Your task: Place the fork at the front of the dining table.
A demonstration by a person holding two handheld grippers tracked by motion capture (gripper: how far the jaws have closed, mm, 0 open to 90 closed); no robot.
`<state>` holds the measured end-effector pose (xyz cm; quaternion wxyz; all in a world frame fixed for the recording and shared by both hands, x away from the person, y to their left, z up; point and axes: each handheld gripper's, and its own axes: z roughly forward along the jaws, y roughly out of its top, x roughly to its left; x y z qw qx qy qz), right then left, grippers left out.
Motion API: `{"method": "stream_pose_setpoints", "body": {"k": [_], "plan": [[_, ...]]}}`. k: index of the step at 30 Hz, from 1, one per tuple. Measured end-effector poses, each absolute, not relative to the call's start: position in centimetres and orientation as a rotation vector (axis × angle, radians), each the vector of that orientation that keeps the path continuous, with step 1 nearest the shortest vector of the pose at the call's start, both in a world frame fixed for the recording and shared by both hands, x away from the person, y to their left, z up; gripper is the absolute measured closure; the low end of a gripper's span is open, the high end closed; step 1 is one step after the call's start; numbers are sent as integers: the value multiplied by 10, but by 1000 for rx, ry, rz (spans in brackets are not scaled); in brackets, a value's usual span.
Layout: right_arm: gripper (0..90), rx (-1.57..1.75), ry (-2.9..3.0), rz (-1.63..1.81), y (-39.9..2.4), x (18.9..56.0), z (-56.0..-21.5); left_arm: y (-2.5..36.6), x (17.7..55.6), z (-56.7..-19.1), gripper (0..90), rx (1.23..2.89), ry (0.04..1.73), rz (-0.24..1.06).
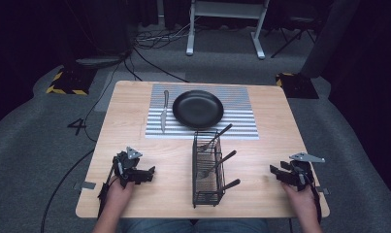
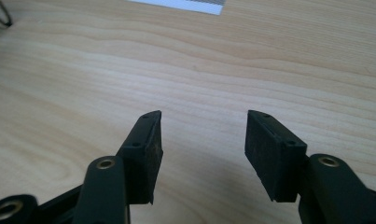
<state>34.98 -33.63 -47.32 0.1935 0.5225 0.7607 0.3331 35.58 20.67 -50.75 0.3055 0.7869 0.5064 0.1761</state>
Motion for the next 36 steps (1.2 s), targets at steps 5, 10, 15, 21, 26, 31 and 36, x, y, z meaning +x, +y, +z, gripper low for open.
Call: {"method": "stream_pose_setpoints", "body": {"k": [5, 10, 15, 21, 26, 31, 36], "plan": [[477, 1389, 2230, 1031, -336, 335, -446, 207, 356, -507, 0, 2084, 1340, 469], [482, 1296, 2277, 1142, -331, 319, -420, 207, 356, -507, 0, 2084, 1339, 468], [498, 1170, 2291, 1149, -313, 303, -399, 207, 356, -507, 0, 2084, 1339, 468], [515, 1038, 2326, 1144, -291, 287, -374, 207, 356, -507, 0, 2084, 1340, 469], [516, 972, 2381, 1194, -278, 277, -363, 207, 356, -507, 0, 2084, 1340, 468], [517, 834, 2412, 1235, -258, 260, -350, 207, 356, -507, 0, 2084, 1340, 468], [521, 753, 2495, 1276, -239, 255, -344, 207, 356, -507, 0, 2084, 1340, 468]]}}
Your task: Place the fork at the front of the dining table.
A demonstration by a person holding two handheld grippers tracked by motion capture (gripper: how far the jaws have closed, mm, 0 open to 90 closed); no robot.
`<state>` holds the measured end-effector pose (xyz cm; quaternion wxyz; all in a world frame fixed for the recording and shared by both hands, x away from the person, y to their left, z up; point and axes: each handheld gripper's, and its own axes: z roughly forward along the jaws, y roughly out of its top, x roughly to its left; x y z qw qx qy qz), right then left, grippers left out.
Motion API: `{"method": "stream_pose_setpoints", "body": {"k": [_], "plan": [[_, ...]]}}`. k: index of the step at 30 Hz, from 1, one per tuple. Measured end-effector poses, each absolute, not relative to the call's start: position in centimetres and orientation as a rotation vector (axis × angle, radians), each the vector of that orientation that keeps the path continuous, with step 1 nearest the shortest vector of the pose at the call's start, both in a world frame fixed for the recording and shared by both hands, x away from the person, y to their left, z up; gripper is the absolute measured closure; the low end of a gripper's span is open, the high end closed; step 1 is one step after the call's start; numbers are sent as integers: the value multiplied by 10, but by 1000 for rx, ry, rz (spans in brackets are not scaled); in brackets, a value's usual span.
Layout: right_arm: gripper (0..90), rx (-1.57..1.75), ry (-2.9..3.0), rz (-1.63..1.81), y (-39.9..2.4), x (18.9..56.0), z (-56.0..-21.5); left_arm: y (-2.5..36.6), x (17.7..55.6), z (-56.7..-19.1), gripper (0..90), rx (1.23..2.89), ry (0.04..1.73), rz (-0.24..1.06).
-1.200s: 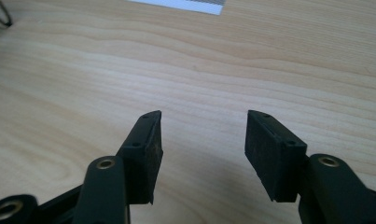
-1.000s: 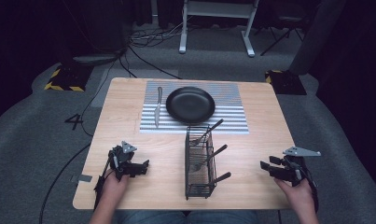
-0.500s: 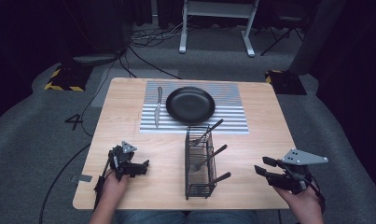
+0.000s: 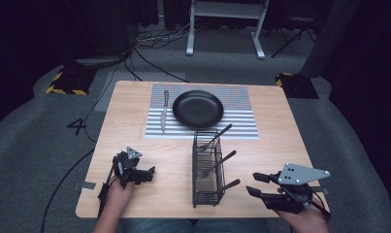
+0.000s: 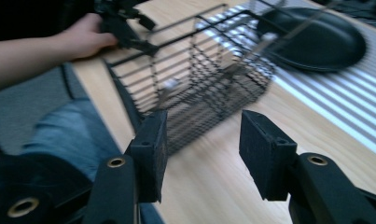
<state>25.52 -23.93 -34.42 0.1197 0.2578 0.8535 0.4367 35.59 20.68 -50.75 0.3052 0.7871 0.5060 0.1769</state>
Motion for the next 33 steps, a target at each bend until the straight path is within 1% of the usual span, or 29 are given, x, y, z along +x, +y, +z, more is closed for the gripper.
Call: {"method": "stream_pose_setpoints", "body": {"k": [11, 16, 22, 24, 25, 29, 30, 31, 33], "plan": [[545, 719, 2577, 1311, -222, 263, -352, 207, 356, -507, 0, 2085, 1339, 469], [574, 736, 2600, 1344, -219, 271, -361, 207, 356, -507, 0, 2084, 1340, 467], [659, 745, 2638, 1425, -211, 282, -382, 207, 356, -507, 0, 2084, 1340, 468], [672, 746, 2640, 1435, -210, 282, -383, 207, 356, -507, 0, 2085, 1339, 468], [700, 737, 2648, 1466, -207, 283, -385, 207, 356, -507, 0, 2084, 1340, 468], [761, 724, 2689, 1475, -203, 285, -389, 207, 356, -507, 0, 2084, 1340, 468], [761, 724, 2689, 1475, -203, 285, -389, 207, 356, -507, 0, 2084, 1340, 468], [794, 736, 2687, 1488, -204, 287, -390, 207, 356, -507, 0, 2084, 1340, 468], [799, 744, 2685, 1498, -204, 288, -391, 207, 356, -507, 0, 2084, 1340, 467]]}}
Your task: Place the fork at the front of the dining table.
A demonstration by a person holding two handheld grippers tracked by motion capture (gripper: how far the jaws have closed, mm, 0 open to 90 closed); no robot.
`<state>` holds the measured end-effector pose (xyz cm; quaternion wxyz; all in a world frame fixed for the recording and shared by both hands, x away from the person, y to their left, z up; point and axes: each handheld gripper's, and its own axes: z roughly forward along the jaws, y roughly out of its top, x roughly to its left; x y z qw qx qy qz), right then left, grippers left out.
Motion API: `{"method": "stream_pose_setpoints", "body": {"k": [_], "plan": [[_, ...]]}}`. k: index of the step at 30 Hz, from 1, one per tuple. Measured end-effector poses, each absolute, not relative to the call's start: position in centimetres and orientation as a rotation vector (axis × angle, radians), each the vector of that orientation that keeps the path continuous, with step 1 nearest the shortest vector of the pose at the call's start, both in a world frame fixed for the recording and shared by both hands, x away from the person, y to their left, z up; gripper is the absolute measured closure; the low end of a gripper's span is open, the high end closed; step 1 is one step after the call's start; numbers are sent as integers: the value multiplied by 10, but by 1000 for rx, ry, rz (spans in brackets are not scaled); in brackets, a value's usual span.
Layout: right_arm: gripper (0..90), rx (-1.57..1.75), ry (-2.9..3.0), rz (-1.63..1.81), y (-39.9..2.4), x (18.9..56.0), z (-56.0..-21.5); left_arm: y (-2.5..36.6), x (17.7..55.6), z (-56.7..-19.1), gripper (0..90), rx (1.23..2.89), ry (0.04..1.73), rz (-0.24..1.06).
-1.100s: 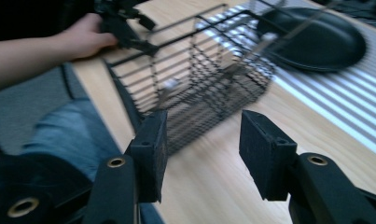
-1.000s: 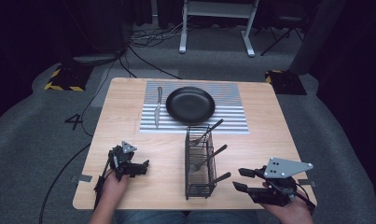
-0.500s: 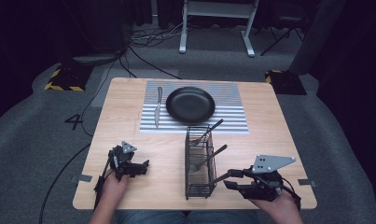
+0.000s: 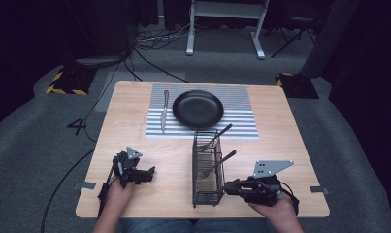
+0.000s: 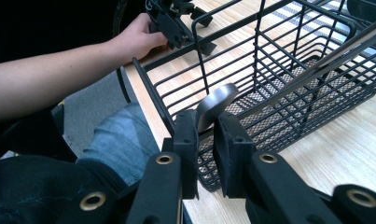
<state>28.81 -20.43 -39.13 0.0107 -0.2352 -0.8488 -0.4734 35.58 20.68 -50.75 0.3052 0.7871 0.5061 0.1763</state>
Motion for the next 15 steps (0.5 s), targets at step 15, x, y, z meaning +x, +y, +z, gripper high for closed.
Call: {"method": "stream_pose_setpoints", "body": {"k": [15], "plan": [[866, -655, -2678, -1624, -186, 297, -368, 207, 356, -507, 0, 2085, 1339, 468]]}}
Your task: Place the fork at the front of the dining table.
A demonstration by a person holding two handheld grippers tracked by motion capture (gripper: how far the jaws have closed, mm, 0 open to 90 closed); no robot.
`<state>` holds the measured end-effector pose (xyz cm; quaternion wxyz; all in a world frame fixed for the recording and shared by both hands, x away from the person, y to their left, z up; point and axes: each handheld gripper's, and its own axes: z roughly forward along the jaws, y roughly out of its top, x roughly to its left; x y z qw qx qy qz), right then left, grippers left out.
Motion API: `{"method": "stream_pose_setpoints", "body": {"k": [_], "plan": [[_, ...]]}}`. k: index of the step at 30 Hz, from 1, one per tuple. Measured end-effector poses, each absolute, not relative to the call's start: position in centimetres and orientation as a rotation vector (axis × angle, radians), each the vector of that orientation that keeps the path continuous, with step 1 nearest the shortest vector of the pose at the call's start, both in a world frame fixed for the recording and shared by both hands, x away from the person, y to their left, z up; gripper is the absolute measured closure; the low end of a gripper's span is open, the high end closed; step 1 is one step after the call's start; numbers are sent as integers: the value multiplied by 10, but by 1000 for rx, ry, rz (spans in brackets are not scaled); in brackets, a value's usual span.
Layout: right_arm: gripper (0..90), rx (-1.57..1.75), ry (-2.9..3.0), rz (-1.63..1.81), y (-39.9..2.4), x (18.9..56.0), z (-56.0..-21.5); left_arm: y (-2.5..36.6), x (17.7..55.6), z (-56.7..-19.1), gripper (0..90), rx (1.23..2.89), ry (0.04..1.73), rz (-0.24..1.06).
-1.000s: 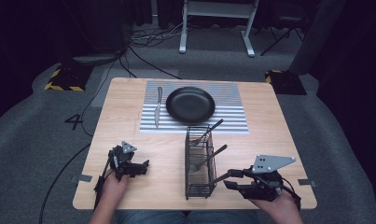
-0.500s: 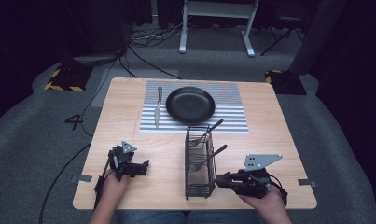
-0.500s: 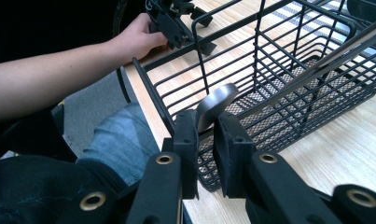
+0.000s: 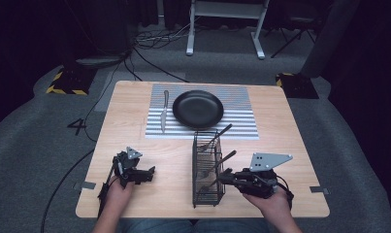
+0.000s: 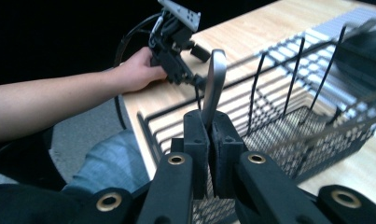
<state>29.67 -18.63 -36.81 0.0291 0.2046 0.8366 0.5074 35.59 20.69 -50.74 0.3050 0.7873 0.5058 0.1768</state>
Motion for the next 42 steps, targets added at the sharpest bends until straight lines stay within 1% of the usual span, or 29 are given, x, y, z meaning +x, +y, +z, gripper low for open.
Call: {"method": "stream_pose_setpoints", "body": {"k": [6, 10, 17, 21, 24, 28, 33, 35, 42], "plan": [[866, 589, 2545, 1574, -185, 299, -350, 207, 356, -507, 0, 2084, 1340, 468], [865, 576, 2502, 1595, -197, 299, -332, 207, 356, -507, 0, 2085, 1340, 468], [865, 592, 2451, 1643, -225, 299, -306, 207, 356, -507, 0, 2086, 1339, 466], [865, 610, 2429, 1654, -239, 299, -297, 207, 356, -507, 0, 2086, 1338, 467], [865, 623, 2424, 1669, -257, 300, -285, 207, 356, -507, 0, 2086, 1337, 468], [865, 647, 2387, 1640, -273, 300, -274, 207, 356, -507, 0, 2086, 1337, 467], [865, 695, 2361, 1603, -286, 308, -269, 207, 356, -507, 0, 2086, 1337, 468], [865, 736, 2346, 1573, -293, 319, -269, 207, 356, -507, 0, 2086, 1338, 467], [865, 777, 2327, 1519, -299, 338, -267, 207, 355, -508, 0, 2079, 1345, 471]]}}
